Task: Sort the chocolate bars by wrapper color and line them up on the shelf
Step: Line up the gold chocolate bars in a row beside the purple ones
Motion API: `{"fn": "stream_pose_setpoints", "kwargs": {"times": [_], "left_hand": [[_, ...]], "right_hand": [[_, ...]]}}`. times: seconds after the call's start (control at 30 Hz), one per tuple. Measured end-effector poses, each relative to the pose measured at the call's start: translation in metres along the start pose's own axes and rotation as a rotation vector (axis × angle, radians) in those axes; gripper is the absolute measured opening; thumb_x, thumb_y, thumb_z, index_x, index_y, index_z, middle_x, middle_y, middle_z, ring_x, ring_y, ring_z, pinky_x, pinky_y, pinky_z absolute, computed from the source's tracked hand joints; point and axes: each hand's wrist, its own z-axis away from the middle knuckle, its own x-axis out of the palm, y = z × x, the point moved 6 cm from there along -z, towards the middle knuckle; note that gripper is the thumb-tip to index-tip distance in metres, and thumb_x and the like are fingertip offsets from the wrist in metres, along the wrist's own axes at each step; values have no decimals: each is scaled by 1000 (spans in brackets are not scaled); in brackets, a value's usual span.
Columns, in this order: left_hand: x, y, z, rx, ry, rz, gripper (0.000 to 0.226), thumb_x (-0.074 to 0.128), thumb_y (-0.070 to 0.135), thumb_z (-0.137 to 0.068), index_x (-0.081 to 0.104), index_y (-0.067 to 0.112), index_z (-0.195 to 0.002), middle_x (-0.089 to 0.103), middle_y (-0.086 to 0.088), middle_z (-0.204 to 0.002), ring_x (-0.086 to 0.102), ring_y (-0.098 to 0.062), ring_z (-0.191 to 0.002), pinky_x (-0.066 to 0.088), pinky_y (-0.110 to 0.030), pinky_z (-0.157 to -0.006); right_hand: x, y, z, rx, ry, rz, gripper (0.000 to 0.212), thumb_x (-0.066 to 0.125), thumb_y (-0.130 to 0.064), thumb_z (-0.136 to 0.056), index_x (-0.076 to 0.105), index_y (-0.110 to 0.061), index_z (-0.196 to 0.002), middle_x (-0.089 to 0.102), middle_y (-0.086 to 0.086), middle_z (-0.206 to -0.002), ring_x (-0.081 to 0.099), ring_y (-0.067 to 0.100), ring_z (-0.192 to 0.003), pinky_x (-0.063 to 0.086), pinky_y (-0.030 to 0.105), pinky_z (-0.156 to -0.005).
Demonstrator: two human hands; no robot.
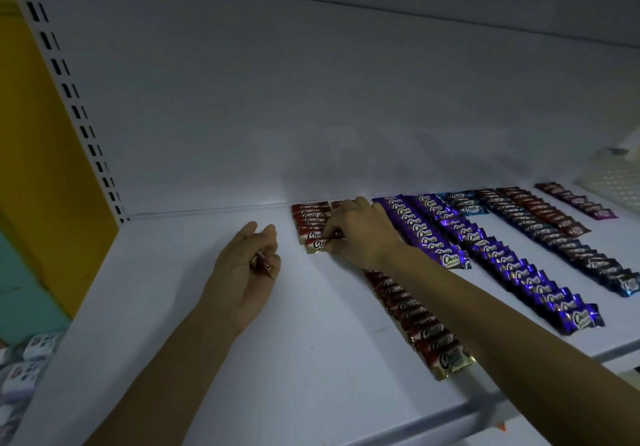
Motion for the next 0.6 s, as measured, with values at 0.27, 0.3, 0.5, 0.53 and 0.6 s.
{"fn": "stream_pose_setpoints", "kwargs": {"times": [0.27,0.3,0.5,0.53,0.6], "left_hand": [[5,0,5,-78,-11,114,34,64,27,-77,53,4,-99,63,-18,-118,68,-17,-72,51,-21,-51],[4,0,6,-77,15,131,45,65,30,-79,53,1,-111,62,-20,-121,69,-21,-79,53,-23,-54],[1,0,7,-89,58,210,61,53,46,-93,50,-3,-128,59,-28,-124,64,-40,-107,55,-47,-89],[1,0,7,-91,58,207,61,52,47,-94,49,-3,-129,58,-29,-125,64,-40,-108,53,-48,-92],[1,1,7,-90,54,173,63,50,51,-93,49,-1,-129,58,-25,-126,64,-37,-108,55,-45,-86]], "right_hand": [[6,-1,-2,7,47,14,26,61,-35,-86,59,-22,-108,53,0,-119,40,21,-117,22,30,-91],[7,-1,-3,7,46,14,26,62,-35,-85,59,-23,-109,53,0,-118,41,21,-116,23,30,-90],[-11,-17,6,-21,235,-320,17,61,-33,-90,65,-17,-95,66,0,-91,58,20,-89,30,26,-72],[-15,-26,12,-36,243,-479,20,61,-38,-88,65,-18,-88,68,-2,-81,61,17,-78,38,27,-68],[-24,-50,23,-67,167,-657,32,61,-55,-80,65,-24,-86,67,-8,-75,62,7,-69,49,30,-63]]}}
